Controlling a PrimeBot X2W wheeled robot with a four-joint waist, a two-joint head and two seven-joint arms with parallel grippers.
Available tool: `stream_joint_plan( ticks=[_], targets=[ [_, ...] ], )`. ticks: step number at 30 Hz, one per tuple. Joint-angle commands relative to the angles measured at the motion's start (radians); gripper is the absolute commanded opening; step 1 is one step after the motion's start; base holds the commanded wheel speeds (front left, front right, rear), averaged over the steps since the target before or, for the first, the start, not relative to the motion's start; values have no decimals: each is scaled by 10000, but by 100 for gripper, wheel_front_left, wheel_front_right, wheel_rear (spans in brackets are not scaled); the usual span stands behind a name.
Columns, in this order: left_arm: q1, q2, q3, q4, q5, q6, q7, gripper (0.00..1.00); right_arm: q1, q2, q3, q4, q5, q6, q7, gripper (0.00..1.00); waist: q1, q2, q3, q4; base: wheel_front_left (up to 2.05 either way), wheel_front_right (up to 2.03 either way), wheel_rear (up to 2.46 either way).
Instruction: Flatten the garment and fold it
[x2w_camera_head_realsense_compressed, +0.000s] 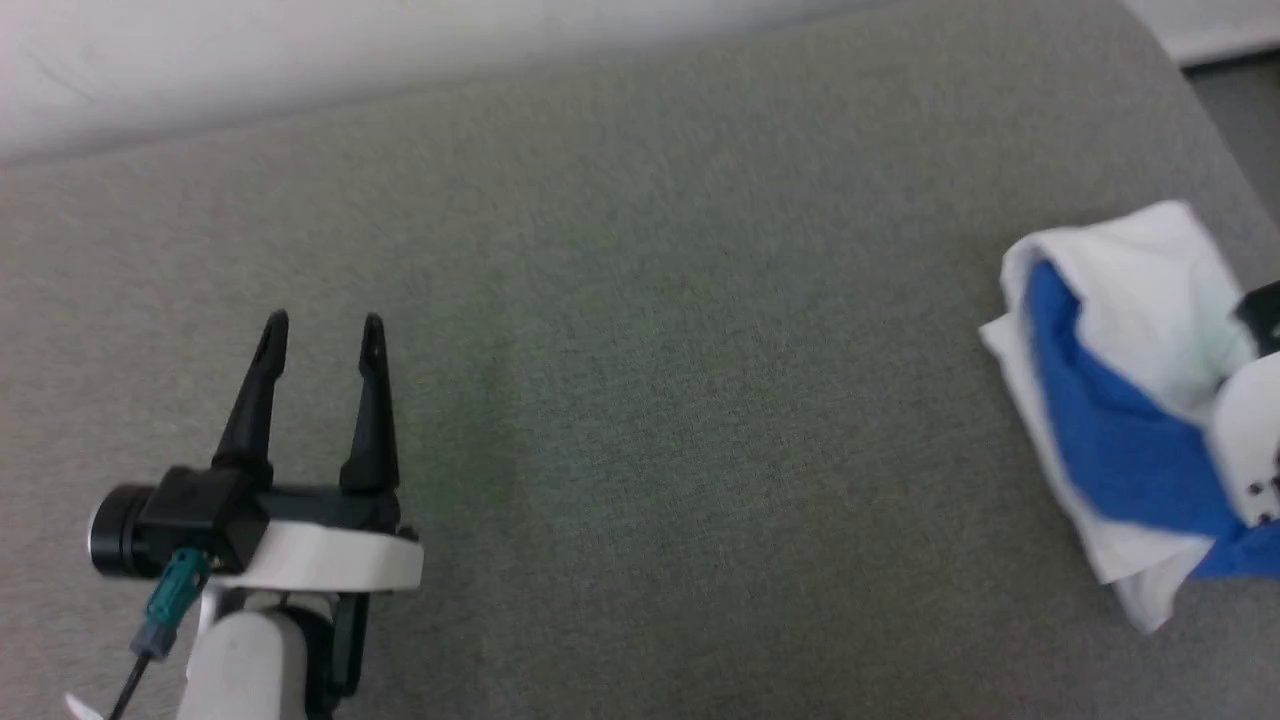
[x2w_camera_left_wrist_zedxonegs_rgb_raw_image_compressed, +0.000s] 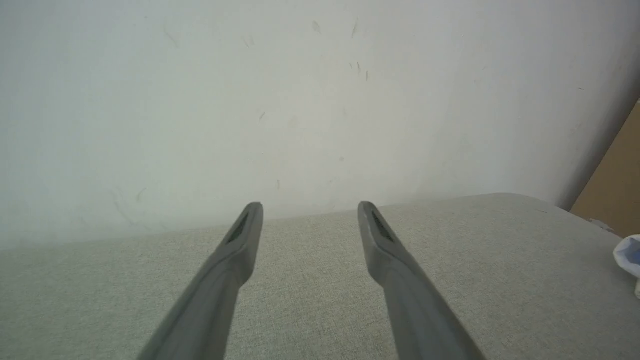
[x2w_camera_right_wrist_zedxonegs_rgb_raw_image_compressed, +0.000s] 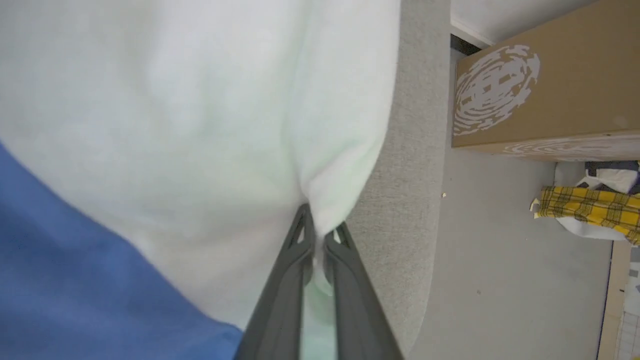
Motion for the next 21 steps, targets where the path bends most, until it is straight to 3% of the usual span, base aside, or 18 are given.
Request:
stream_joint_plan(
  ticks=[1, 8, 9, 10, 11, 12, 16, 21],
  targets=[
    [-325, 113, -51, -74, 83, -53, 19, 100, -392, 109, -406, 459, -173, -21, -490, 0, -2, 0, 1669, -704, 0, 0, 0],
    [-929, 334, -148, -239, 185, -106, 97, 100, -1394, 576, -2239, 2482, -964, -21, -2288, 0, -2, 0, 2312, -650, 0, 0, 0],
    [-979, 357, -158, -246, 196, -106, 95, 100, -1532, 662, -2537, 2748, -1107, -21, -2566, 8, -2, 0, 2340, -643, 0, 0, 0],
    [-1015, 375, -165, -249, 200, -104, 92, 100, -1643, 667, -2688, 2959, -1469, -21, -2861, 32, -2, 0, 2357, -635, 0, 0, 0],
    [-1042, 387, -164, -245, 197, -97, 85, 100, -1735, 699, -2854, 3139, -1835, -21, -3184, 76, -2, 0, 2362, -626, 0, 0, 0],
    [-1062, 374, -159, -184, 167, -68, 52, 100, -1844, 876, -3376, 3610, -2341, -21, -3605, 100, -2, 0, 2280, -591, 0, 0, 0],
    [-971, 280, -164, 86, 50, -27, -46, 100, -1716, 1066, -4572, 4126, -3629, -21, -4400, 100, -2, 0, 1850, -473, 0, 0, 0],
    [-698, 127, -144, 391, -77, 67, -155, 100, -1049, 1449, -5815, 3933, -4555, -21, -5465, 100, -2, 0, 1094, -263, 0, 0, 0]
  ],
)
